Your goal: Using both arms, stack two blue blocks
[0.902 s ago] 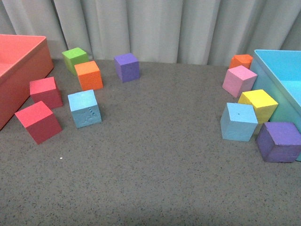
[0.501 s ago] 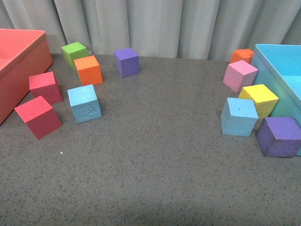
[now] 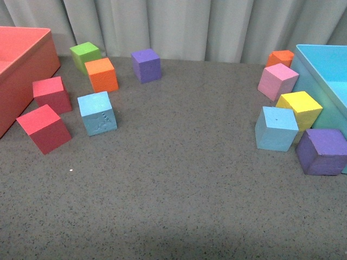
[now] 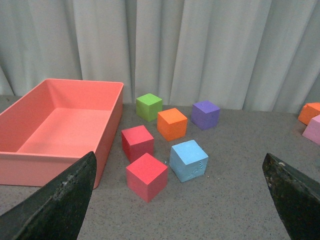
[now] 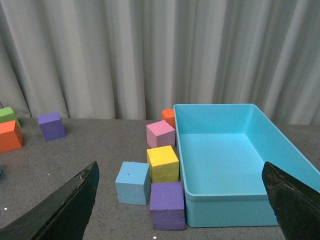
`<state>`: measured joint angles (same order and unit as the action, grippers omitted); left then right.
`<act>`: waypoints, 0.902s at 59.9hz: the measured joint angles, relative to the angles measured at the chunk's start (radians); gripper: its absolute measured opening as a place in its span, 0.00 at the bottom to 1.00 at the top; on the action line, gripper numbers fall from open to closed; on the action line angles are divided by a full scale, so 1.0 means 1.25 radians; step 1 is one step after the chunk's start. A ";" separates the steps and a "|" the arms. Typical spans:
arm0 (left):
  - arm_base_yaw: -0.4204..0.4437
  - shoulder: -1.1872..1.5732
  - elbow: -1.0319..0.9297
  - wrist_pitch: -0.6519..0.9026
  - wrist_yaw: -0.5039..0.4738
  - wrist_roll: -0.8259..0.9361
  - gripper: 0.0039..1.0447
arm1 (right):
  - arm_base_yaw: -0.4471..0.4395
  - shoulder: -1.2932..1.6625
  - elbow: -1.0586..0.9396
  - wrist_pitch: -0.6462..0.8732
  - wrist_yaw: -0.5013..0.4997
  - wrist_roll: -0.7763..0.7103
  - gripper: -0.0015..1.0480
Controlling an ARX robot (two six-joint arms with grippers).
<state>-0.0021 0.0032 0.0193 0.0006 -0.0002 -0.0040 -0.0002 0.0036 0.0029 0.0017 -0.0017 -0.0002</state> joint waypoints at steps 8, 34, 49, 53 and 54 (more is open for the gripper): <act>0.000 0.000 0.000 0.000 0.000 0.000 0.94 | 0.000 0.000 0.000 0.000 0.000 0.000 0.91; 0.000 0.000 0.000 0.000 0.000 0.000 0.94 | 0.052 0.171 0.040 0.064 0.256 -0.111 0.91; 0.000 0.000 0.000 0.000 0.000 0.000 0.94 | 0.097 0.797 0.293 0.230 0.131 0.054 0.91; 0.000 0.000 0.000 0.000 0.000 0.000 0.94 | 0.102 0.934 0.372 0.206 0.100 0.098 0.91; 0.000 0.000 0.000 0.000 0.000 0.000 0.94 | 0.102 0.951 0.384 0.200 0.093 0.105 0.91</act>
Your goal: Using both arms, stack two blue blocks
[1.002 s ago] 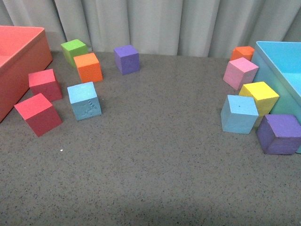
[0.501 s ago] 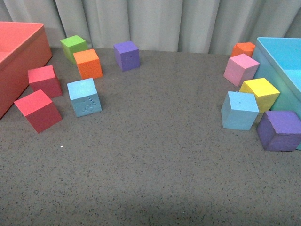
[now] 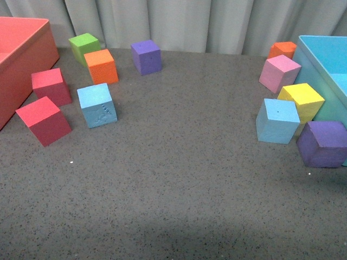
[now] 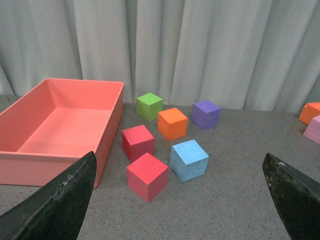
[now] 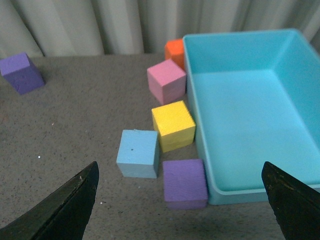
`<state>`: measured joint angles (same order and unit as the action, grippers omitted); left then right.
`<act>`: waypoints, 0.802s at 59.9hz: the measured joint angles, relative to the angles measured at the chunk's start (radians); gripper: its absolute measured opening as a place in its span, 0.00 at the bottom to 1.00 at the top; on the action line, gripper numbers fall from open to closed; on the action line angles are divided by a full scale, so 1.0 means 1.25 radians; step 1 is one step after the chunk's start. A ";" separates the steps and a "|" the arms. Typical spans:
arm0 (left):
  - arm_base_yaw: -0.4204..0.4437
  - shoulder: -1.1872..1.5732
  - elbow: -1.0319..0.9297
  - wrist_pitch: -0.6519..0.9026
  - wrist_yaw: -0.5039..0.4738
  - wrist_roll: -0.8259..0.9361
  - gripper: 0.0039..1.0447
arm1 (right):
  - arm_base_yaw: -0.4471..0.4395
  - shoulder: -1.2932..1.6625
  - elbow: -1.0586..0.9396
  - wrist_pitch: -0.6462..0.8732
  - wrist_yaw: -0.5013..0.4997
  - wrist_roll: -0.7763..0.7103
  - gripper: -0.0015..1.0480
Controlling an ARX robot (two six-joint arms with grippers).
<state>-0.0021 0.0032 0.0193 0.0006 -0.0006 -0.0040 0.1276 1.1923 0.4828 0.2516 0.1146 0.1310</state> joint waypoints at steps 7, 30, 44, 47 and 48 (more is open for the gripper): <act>0.000 0.000 0.000 0.000 0.000 0.000 0.94 | 0.009 0.190 0.156 -0.077 -0.024 0.050 0.91; 0.000 0.000 0.000 0.000 0.000 0.000 0.94 | 0.034 0.550 0.448 -0.253 -0.010 0.101 0.91; 0.000 0.000 0.000 0.000 0.000 0.000 0.94 | 0.044 0.635 0.504 -0.282 -0.015 0.132 0.91; 0.000 0.000 0.000 0.000 0.000 0.000 0.94 | 0.045 0.646 0.509 -0.282 -0.015 0.136 0.91; 0.000 0.000 0.000 0.000 0.000 0.000 0.94 | 0.045 0.651 0.513 -0.283 -0.014 0.138 0.91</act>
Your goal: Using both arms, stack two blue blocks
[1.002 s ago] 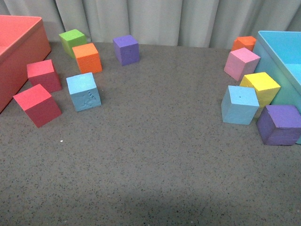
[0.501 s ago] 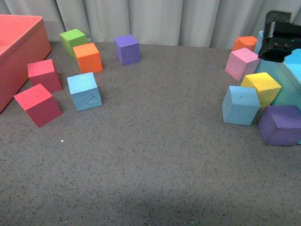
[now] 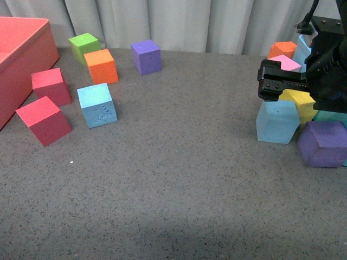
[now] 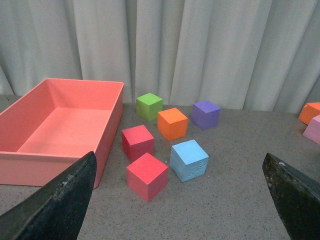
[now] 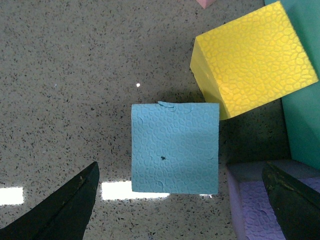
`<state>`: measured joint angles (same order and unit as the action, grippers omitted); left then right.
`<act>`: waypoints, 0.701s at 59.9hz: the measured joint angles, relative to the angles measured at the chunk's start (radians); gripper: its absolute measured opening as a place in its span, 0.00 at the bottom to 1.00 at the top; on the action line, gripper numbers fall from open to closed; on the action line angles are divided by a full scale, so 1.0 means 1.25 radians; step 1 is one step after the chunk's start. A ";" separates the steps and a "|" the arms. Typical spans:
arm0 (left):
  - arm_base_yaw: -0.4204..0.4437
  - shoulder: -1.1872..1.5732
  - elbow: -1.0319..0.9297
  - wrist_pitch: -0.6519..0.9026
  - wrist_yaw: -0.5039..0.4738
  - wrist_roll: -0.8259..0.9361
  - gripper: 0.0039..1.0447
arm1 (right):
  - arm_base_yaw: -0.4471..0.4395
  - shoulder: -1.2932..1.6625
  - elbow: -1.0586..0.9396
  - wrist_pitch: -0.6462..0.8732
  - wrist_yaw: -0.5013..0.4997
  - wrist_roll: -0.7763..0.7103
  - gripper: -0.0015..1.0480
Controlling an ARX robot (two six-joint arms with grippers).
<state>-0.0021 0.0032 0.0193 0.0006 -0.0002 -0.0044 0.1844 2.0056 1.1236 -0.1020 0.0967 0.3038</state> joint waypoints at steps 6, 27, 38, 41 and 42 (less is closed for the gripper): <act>0.000 0.000 0.000 0.000 0.000 0.000 0.94 | 0.003 0.020 0.013 -0.004 0.002 0.004 0.91; 0.000 0.000 0.000 0.000 0.000 0.000 0.94 | 0.003 0.076 0.048 -0.008 0.005 0.017 0.91; 0.000 0.000 0.000 0.000 0.000 0.000 0.94 | 0.003 0.112 0.075 -0.008 0.005 0.017 0.91; 0.000 0.000 0.000 0.000 0.000 0.000 0.94 | 0.003 0.119 0.084 -0.011 0.002 0.017 0.91; 0.000 0.000 0.000 0.000 0.000 0.000 0.94 | 0.003 0.121 0.086 -0.012 0.002 0.017 0.91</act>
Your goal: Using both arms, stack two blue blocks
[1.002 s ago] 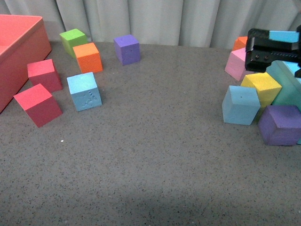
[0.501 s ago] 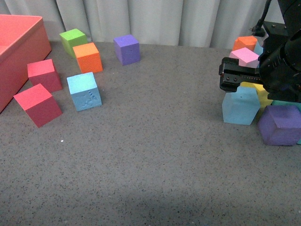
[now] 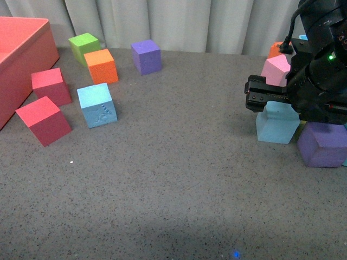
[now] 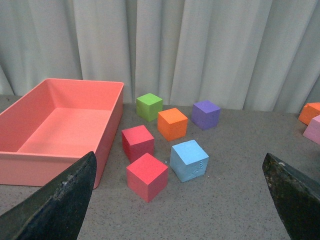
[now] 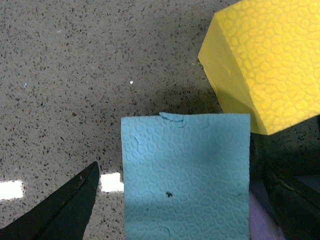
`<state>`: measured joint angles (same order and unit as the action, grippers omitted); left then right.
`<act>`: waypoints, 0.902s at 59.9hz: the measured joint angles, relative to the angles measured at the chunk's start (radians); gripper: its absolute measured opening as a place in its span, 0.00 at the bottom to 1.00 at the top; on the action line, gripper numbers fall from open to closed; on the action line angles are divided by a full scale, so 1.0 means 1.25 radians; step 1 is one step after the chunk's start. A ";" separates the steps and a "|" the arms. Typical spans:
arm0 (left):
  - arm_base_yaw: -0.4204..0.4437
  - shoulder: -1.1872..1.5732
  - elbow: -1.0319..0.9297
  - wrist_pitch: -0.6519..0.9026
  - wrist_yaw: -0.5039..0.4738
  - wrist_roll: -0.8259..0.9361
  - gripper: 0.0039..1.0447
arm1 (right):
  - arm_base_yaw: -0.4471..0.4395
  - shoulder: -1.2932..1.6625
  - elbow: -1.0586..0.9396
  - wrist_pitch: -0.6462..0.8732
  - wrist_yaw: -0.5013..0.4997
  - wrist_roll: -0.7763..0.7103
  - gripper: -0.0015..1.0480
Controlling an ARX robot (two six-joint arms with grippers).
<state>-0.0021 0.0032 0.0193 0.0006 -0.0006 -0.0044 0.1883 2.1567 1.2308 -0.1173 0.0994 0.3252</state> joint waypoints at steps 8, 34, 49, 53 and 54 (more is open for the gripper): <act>0.000 0.000 0.000 0.000 0.000 0.000 0.94 | 0.000 0.020 0.024 -0.023 0.004 0.000 0.87; 0.000 0.000 0.000 0.000 0.000 0.000 0.94 | -0.003 0.034 0.045 -0.047 0.001 0.003 0.41; 0.000 0.000 0.000 0.000 0.000 0.000 0.94 | 0.006 0.025 0.045 -0.043 -0.021 -0.001 0.39; 0.000 0.000 0.000 0.000 0.000 0.000 0.94 | 0.016 0.019 0.047 -0.043 -0.032 -0.003 0.38; 0.000 0.000 0.000 0.000 0.000 0.000 0.94 | 0.021 0.017 0.049 -0.043 -0.036 -0.003 0.38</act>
<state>-0.0021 0.0032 0.0193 0.0006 -0.0002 -0.0040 0.2142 2.1777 1.2919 -0.1715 0.0544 0.3210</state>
